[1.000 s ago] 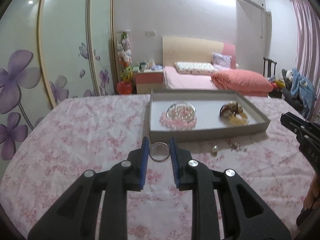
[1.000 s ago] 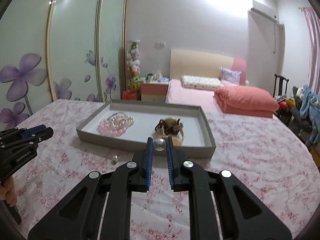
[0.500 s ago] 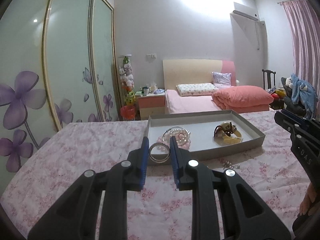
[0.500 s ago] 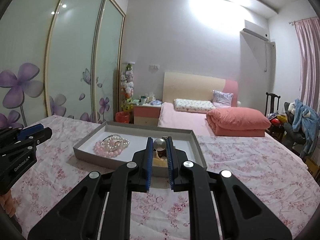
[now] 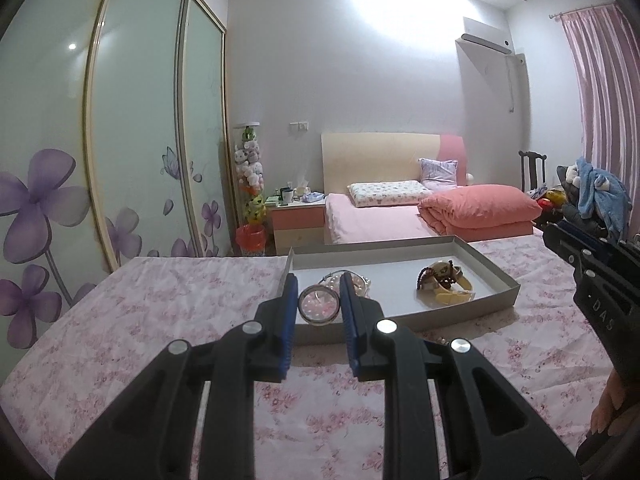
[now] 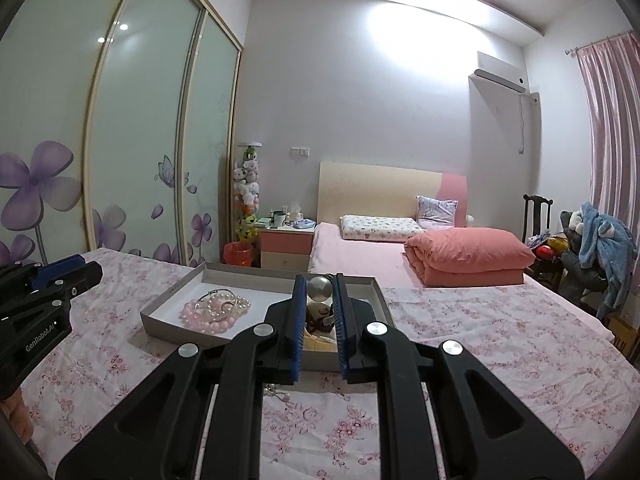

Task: Organize jewelry
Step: 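Carry the silver ring and pearl earring over the grey tray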

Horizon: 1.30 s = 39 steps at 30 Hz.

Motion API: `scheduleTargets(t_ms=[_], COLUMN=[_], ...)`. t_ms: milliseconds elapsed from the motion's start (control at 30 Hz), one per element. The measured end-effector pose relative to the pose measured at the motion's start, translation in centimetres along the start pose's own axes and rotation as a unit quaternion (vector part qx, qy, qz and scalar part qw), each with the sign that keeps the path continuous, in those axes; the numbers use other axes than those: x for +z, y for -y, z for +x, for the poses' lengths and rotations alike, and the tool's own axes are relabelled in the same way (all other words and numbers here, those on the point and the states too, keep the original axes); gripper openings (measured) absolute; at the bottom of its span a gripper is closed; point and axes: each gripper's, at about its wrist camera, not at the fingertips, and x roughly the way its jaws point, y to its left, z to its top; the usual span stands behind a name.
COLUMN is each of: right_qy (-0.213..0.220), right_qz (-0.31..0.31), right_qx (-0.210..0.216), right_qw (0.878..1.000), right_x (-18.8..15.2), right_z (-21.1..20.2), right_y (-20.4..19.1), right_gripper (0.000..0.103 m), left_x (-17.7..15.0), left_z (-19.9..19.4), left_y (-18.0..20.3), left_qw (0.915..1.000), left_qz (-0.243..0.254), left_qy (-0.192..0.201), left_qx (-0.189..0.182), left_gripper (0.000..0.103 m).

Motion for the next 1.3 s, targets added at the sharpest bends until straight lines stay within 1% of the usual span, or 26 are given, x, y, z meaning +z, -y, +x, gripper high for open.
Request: scheduleTargets(t_ms=[467, 633, 767, 967, 1300], right_qy=[-0.002, -0.008, -0.005, -0.014, -0.032], right_qz=[0.004, 0.021, 0.036, 0.047, 0.044], right_qx=[0.001, 0.012, 0.016, 0.011, 0.001], right_qw=[1.000, 1.000, 0.999, 0.999, 0.999], right_x=[0.0, 0.5, 1.5, 2.0, 2.1], right_z=[0.1, 0.9, 1.9, 4.5, 9.2], right_y=[0.0, 0.4, 1.6, 2.2, 2.7], right_gripper=[0.014, 0.014, 0.014, 0.014, 0.014], left_x=[0.1, 0.2, 1.0, 2.1, 2.6], left_z=[0.5, 1.0, 1.5, 3.7, 8.7], left_y=[0.3, 0.5, 0.4, 1.0, 2.3], left_qw=[1.0000, 1.0000, 1.0000, 1.0000, 0.9999], left_qz=[-0.001, 0.001, 0.002, 0.001, 0.004], left_qy=[-0.006, -0.007, 0.002, 0.005, -0.011], left_qx=[-0.003, -0.006, -0.004, -0.004, 0.003], left_gripper=[0.022, 0.022, 0.022, 0.022, 0.022])
